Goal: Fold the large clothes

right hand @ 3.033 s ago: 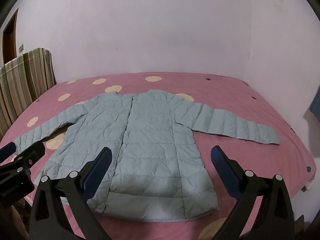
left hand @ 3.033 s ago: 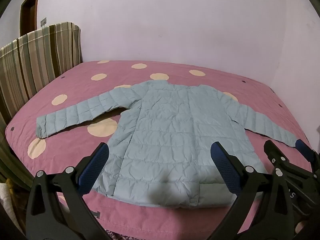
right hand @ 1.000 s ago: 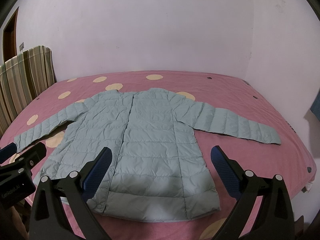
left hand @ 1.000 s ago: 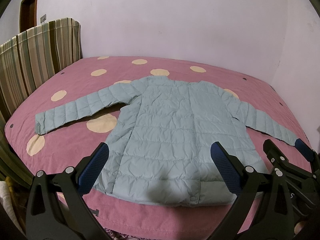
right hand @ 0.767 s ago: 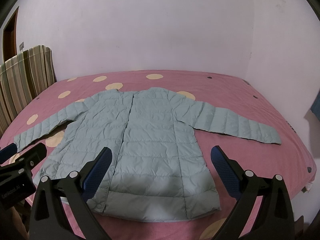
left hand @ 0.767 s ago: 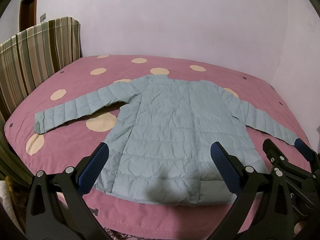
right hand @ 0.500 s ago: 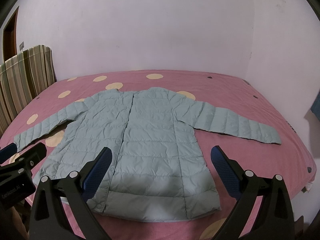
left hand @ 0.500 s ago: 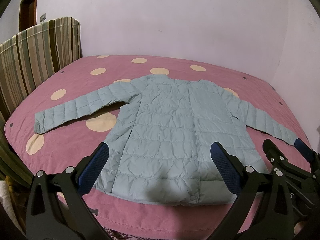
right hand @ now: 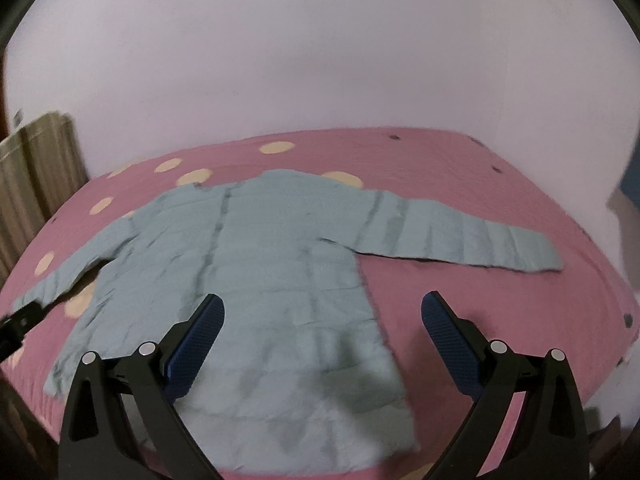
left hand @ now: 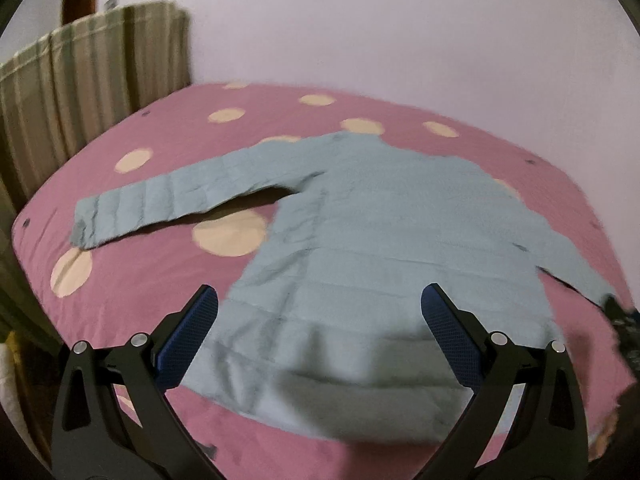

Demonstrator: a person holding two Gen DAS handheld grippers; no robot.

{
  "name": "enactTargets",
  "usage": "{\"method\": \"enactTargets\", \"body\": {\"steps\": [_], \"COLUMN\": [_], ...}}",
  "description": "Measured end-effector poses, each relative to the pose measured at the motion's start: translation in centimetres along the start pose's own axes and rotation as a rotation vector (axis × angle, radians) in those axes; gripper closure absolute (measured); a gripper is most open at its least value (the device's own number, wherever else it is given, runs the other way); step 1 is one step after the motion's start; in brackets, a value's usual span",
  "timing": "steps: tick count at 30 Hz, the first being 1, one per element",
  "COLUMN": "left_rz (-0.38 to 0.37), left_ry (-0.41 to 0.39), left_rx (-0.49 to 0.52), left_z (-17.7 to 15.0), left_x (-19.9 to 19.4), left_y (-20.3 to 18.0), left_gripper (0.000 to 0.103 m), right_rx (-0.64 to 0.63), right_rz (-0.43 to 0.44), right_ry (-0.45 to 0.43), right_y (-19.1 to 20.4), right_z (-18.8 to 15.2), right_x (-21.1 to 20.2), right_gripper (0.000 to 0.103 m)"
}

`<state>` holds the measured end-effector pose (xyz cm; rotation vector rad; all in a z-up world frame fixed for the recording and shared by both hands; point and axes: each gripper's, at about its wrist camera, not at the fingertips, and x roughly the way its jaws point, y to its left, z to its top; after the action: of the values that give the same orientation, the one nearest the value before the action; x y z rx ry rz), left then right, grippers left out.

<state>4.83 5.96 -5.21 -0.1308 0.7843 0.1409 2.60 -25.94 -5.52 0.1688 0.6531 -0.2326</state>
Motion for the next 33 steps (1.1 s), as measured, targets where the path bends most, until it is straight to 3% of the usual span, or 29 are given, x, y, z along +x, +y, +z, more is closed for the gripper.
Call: {"method": "enactTargets", "body": {"steps": [4, 7, 10, 12, 13, 15, 21, 25, 28, 30, 32, 33], "left_rz": [0.093, 0.176, 0.213, 0.240, 0.254, 0.302, 0.361, 0.396, 0.412, 0.419, 0.422, 0.423], "left_ry": [0.031, 0.061, 0.110, 0.138, 0.138, 0.145, 0.211, 0.204, 0.197, 0.190, 0.186, 0.186], "left_rx": [-0.088, -0.136, -0.210, -0.265, -0.282, -0.301, -0.340, -0.291, -0.277, -0.275, -0.275, -0.275], "left_z": [0.9, 1.3, 1.5, 1.6, 1.5, 1.3, 0.5, 0.2, 0.0, 0.0, -0.1, -0.1], "left_x": [3.8, 6.9, 9.8, 11.6, 12.0, 12.9, 15.0, 15.5, 15.6, 15.6, 15.8, 15.8], "left_y": [3.8, 6.9, 10.1, 12.4, 13.2, 14.8, 16.9, 16.5, 16.4, 16.3, 16.3, 16.3], "left_gripper": [0.002, 0.002, 0.002, 0.002, 0.002, 0.002, 0.002, 0.002, 0.002, 0.002, 0.002, 0.002], "right_rx": [0.089, 0.186, 0.333, 0.439, 0.504, 0.633, 0.816, 0.938, 0.950, 0.930, 0.923, 0.927], "right_rz": [-0.022, -0.040, -0.001, 0.008, 0.013, 0.025, -0.011, 0.001, -0.013, -0.049, -0.057, -0.049], "right_ry": [0.018, 0.060, 0.096, 0.089, 0.087, 0.075, 0.077, 0.030, -0.014, -0.022, -0.017, -0.014], "right_y": [-4.5, -8.5, -13.1, -16.3, -18.2, -21.6, -27.8, -31.0, -32.1, -32.4, -32.7, -32.8], "right_z": [0.8, 1.3, 1.5, 1.3, 1.1, 0.3, -1.0, -1.8, -1.5, -0.9, -0.4, -0.3], "right_x": [3.1, 6.0, 8.6, 9.5, 10.0, 10.8, 13.3, 14.7, 15.3, 15.4, 16.0, 16.2], "right_gripper": [0.008, 0.052, 0.051, 0.045, 0.037, 0.034, 0.034, 0.034, 0.036, 0.058, 0.090, 0.092]}}
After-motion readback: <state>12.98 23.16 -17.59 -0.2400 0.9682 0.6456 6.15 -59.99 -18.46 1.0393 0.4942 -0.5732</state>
